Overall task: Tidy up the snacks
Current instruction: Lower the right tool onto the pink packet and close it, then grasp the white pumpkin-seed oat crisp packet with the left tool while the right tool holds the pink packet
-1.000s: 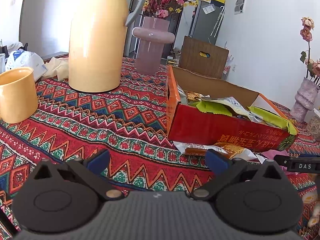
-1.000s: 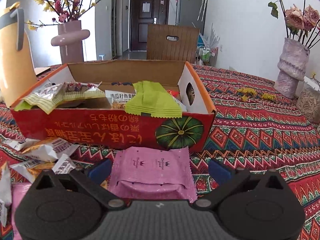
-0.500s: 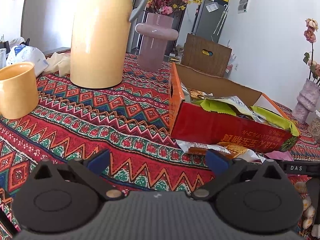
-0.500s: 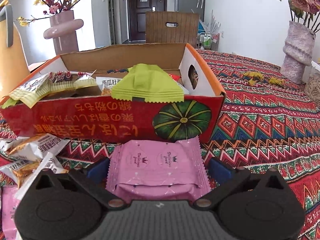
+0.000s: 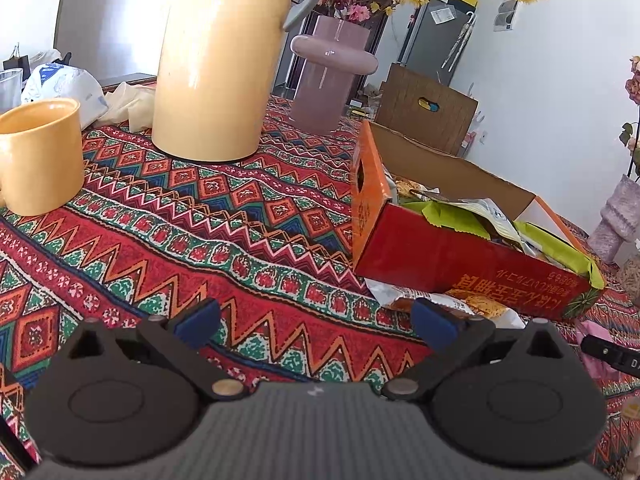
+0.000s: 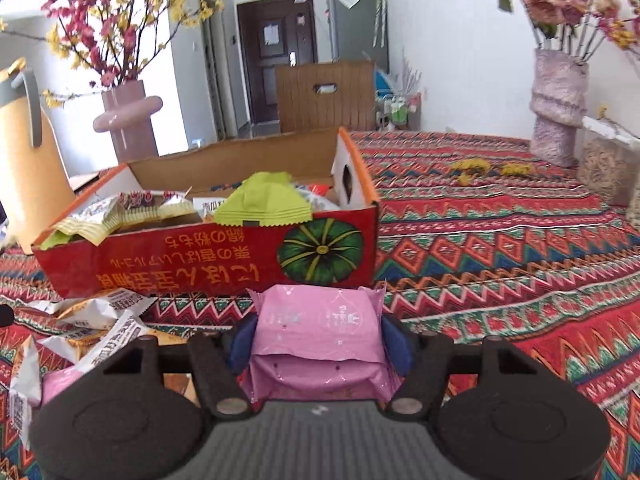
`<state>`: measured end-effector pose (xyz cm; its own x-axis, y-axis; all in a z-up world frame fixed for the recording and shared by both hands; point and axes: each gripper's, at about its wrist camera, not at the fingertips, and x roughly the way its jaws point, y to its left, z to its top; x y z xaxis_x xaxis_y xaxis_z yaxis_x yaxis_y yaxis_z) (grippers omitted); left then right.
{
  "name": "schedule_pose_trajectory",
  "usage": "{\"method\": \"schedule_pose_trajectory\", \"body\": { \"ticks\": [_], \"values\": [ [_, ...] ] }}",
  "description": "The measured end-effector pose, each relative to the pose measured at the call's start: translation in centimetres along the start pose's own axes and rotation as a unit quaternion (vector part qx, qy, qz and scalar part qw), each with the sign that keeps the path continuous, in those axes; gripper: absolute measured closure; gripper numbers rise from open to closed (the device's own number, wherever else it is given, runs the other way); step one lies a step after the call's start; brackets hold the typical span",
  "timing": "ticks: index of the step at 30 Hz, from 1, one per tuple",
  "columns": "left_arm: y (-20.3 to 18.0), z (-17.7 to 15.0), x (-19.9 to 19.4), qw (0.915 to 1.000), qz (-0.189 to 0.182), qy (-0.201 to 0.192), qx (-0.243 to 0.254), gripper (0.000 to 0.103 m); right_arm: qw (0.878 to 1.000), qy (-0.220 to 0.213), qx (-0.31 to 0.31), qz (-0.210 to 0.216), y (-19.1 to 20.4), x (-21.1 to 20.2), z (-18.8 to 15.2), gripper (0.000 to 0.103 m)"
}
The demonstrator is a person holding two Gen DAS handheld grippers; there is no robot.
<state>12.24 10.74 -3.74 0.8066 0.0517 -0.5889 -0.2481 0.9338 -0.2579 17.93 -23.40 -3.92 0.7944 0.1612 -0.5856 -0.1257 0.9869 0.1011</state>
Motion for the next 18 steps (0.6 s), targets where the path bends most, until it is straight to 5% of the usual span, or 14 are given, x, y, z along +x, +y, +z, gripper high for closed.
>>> {"method": "schedule_pose_trajectory", "body": {
  "ticks": [6,18],
  "values": [
    [0.0,0.0,0.2,1.0000,0.007,0.005,0.002,0.000,0.999,-0.035,0.014,-0.006,-0.3,-3.3,-2.5,0.038],
    [-0.8,0.2,0.7,0.9992,0.006,0.038,0.012,0.000,0.999,-0.036,0.014,0.005,-0.1,-2.6,-3.5,0.038]
  ]
}}
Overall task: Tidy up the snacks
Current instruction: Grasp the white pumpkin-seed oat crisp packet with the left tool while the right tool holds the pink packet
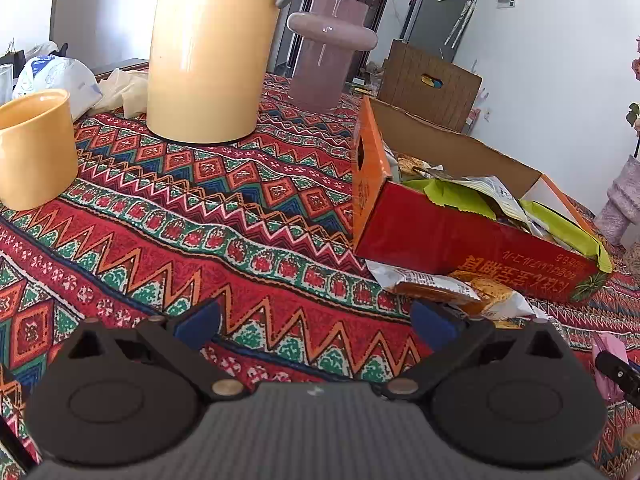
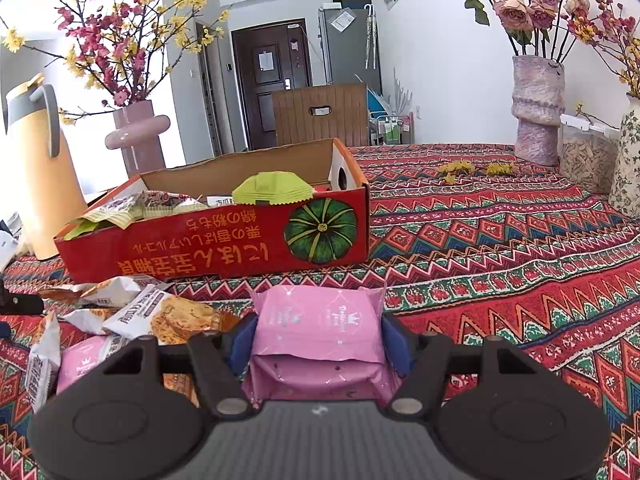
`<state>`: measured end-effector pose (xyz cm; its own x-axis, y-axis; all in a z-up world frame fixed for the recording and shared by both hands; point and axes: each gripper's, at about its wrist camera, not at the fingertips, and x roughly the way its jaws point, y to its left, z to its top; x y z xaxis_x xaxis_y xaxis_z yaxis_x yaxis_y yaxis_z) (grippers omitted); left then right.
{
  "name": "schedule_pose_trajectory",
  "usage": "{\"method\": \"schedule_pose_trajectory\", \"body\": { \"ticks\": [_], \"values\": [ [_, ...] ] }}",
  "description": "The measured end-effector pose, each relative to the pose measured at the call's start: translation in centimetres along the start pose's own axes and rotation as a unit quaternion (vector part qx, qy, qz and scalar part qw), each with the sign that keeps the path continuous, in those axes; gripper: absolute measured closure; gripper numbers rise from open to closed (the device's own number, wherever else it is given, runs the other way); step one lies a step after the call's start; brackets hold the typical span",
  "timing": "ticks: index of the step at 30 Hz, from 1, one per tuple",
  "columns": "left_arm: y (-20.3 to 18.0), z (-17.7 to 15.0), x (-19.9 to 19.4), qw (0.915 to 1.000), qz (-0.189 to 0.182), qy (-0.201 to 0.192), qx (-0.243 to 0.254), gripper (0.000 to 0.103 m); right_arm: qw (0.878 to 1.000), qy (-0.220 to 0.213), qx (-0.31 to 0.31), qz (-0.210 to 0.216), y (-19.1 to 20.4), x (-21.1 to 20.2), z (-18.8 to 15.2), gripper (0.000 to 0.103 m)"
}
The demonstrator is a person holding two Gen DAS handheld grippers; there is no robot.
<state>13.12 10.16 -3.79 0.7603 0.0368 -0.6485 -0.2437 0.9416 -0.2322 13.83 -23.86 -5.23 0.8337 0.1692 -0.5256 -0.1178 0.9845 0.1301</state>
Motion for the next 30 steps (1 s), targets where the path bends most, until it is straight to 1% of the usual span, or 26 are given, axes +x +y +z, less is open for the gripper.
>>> {"method": "schedule_pose_trajectory", "body": {
  "ticks": [6,11,14,16,17,19,21,23,27,30],
  "values": [
    [-2.1,-0.6,-1.5,0.9993,-0.030,0.022,0.000,0.000,1.000,-0.003,0.007,0.010,-0.3,-0.1,0.0,0.038],
    [-4.1,-1.1,-1.6,0.9983,-0.027,0.051,0.011,0.000,1.000,-0.009,0.012,0.016,-0.4,-0.3,0.0,0.037],
    [-4.5,-1.6,-1.3,0.9970,-0.031,0.071,0.004,0.001,1.000,-0.012,0.014,0.020,-0.5,-0.4,0.0,0.037],
    [-4.7,-1.9,-1.1,0.9961,-0.033,0.082,0.001,0.006,1.000,-0.014,0.015,0.023,-0.5,-0.5,-0.1,0.037],
    [-4.8,-2.0,-1.0,0.9956,-0.033,0.088,-0.003,0.011,0.999,-0.015,0.016,0.024,-0.6,-0.5,-0.1,0.037],
    [-4.9,-2.1,-1.0,0.9955,-0.032,0.089,-0.007,0.015,0.999,-0.017,0.017,0.026,-0.6,-0.6,-0.1,0.037],
    [-5.0,-2.0,-1.1,0.9949,-0.039,0.092,-0.012,0.032,0.999,-0.019,0.018,0.028,-0.7,-0.6,-0.1,0.037],
    [-5.2,-2.0,-1.2,0.9939,-0.049,0.097,-0.018,0.040,0.999,-0.020,0.019,0.030,-0.7,-0.7,-0.1,0.037],
    [-5.5,-2.0,-1.5,0.9949,-0.044,0.090,-0.012,0.047,0.999,-0.023,0.020,0.032,-0.8,-0.8,-0.2,0.037],
    [-5.6,-2.0,-1.6,0.9953,-0.044,0.085,-0.009,0.049,0.999,-0.025,0.020,0.033,-0.8,-0.9,-0.2,0.037]
  ]
}}
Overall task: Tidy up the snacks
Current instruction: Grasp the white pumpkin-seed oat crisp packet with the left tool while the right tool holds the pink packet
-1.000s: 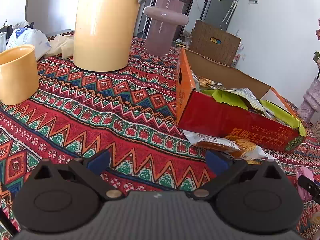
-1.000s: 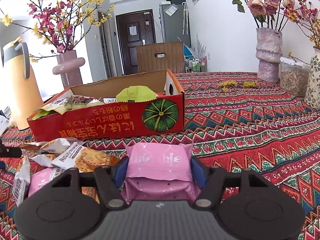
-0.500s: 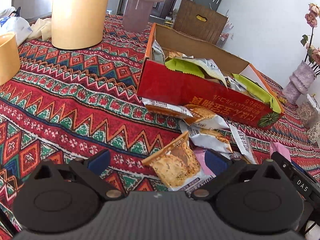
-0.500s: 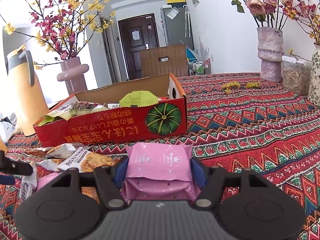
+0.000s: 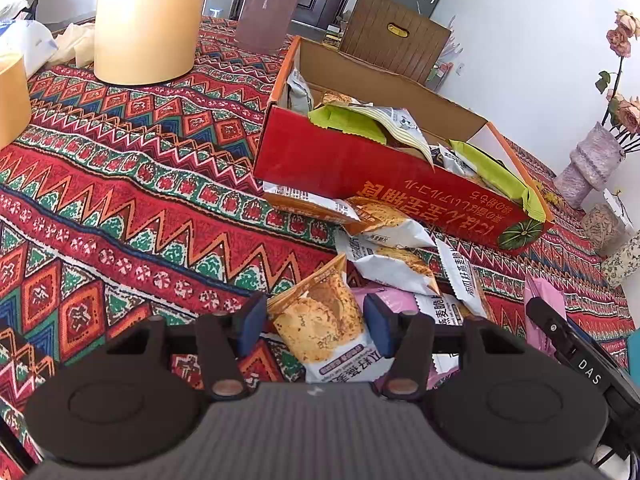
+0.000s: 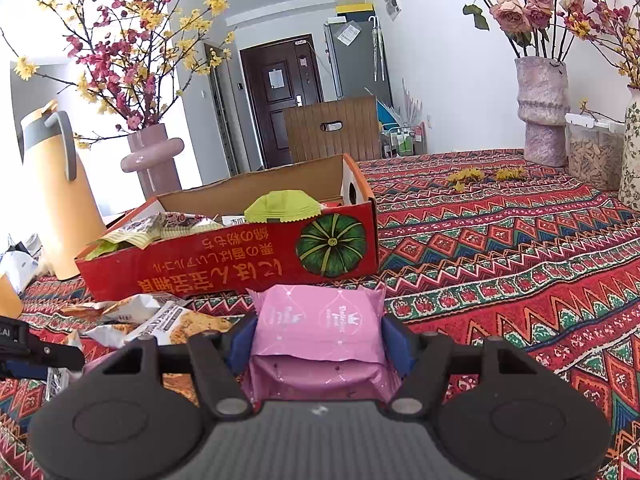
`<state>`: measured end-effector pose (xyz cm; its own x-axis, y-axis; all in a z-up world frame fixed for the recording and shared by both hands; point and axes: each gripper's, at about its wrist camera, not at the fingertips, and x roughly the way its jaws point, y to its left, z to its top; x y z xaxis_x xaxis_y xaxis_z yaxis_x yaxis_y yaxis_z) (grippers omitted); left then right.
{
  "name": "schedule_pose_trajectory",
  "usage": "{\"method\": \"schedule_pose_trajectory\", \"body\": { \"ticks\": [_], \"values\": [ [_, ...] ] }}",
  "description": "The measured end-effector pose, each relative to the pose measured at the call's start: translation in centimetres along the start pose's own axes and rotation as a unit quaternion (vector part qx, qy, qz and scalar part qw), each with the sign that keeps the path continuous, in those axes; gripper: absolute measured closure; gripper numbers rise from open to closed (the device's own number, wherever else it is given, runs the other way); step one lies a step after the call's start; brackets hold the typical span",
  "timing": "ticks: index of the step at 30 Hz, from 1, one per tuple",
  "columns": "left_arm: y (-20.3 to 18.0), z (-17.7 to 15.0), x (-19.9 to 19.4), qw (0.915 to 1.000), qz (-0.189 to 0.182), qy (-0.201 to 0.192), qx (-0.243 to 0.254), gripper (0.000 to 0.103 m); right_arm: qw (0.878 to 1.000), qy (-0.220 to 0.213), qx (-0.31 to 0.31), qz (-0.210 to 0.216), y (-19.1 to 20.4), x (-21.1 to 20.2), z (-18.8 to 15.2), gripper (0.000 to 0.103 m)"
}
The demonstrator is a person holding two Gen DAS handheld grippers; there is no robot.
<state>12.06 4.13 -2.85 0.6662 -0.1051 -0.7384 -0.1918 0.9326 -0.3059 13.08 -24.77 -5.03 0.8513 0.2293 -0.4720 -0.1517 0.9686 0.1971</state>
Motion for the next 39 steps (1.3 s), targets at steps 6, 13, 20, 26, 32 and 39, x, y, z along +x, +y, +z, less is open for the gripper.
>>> {"method": "schedule_pose_trajectory", "body": {
  "ticks": [6,13,20,26,32,39],
  "values": [
    [-0.2,-0.1,-0.5,0.9999,-0.001,-0.012,0.008,0.061,1.000,-0.004,0.000,-0.002,0.0,-0.1,0.0,0.037],
    [-0.6,-0.2,-1.2,0.9996,0.002,-0.019,0.021,0.064,1.000,-0.007,0.000,-0.006,0.0,-0.2,0.0,0.037],
    [-0.1,-0.4,-0.9,0.9999,0.013,-0.007,0.004,0.028,1.000,-0.008,0.002,-0.006,0.0,-0.2,0.0,0.037],
    [-0.3,-0.8,0.2,0.9997,-0.002,0.023,0.003,0.055,1.000,-0.009,0.003,-0.004,-0.1,-0.3,0.0,0.037],
    [-0.6,-0.8,-0.4,0.9998,-0.009,0.011,0.012,0.063,1.000,-0.008,0.003,-0.004,0.0,-0.3,0.0,0.037],
    [-0.8,-0.4,-1.8,0.9994,-0.009,-0.016,0.028,0.063,1.000,-0.016,-0.006,-0.005,0.2,-0.8,-0.1,0.037]
  ]
}}
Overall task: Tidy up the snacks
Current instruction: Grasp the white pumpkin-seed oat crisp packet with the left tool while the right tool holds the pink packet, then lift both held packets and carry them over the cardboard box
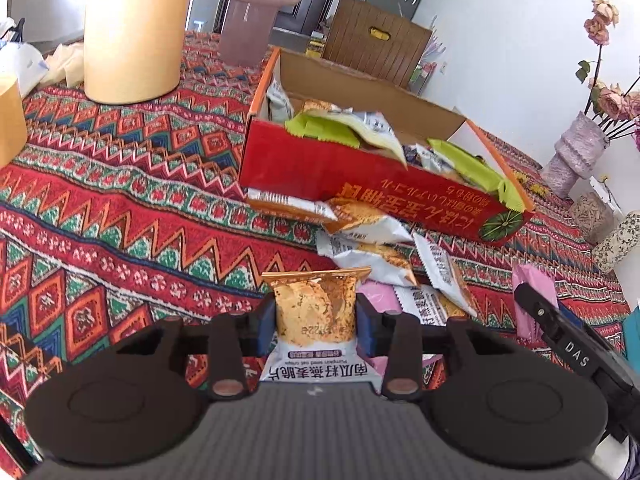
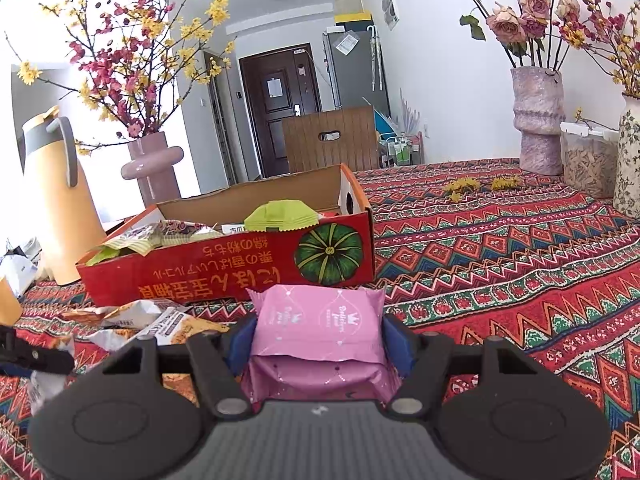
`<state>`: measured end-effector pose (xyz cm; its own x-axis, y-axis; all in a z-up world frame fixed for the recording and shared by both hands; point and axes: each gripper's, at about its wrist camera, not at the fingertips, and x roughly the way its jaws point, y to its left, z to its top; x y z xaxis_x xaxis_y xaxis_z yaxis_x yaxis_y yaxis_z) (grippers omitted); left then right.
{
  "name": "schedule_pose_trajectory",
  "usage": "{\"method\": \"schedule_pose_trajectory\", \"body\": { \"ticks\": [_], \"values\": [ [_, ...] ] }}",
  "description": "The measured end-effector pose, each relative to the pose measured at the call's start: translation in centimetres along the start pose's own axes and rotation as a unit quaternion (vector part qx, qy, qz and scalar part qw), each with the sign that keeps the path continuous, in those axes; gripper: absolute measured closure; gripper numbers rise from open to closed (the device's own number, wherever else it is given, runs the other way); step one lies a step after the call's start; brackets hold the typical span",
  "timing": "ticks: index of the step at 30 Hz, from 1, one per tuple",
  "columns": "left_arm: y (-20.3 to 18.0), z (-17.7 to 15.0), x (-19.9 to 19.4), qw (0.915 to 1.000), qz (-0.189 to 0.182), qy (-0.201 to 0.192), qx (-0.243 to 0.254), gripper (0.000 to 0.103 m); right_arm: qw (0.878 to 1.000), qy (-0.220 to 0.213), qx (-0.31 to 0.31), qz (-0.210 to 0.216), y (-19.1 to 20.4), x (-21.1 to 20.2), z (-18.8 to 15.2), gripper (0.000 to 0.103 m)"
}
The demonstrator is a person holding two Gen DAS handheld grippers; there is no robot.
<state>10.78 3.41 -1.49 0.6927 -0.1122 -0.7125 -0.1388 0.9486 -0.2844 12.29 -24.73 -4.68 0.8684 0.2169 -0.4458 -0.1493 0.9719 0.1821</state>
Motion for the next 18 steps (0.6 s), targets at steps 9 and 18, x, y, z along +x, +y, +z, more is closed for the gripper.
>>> {"method": "schedule_pose_trajectory", "body": {
  "ticks": [9,18],
  "values": [
    [-1.3,2.1,-2.1,0.9977,0.001,-0.055,0.040,0.063,0.999,-0.030,-0.017,0.006,0.4,-1.8,1.6,0.037],
    [-2.9,4.8,-2.6,0.9933,0.004,-0.094,0.067,0.063,0.997,-0.063,-0.043,0.007,1.3,-1.8,5.1,0.037]
  ]
}}
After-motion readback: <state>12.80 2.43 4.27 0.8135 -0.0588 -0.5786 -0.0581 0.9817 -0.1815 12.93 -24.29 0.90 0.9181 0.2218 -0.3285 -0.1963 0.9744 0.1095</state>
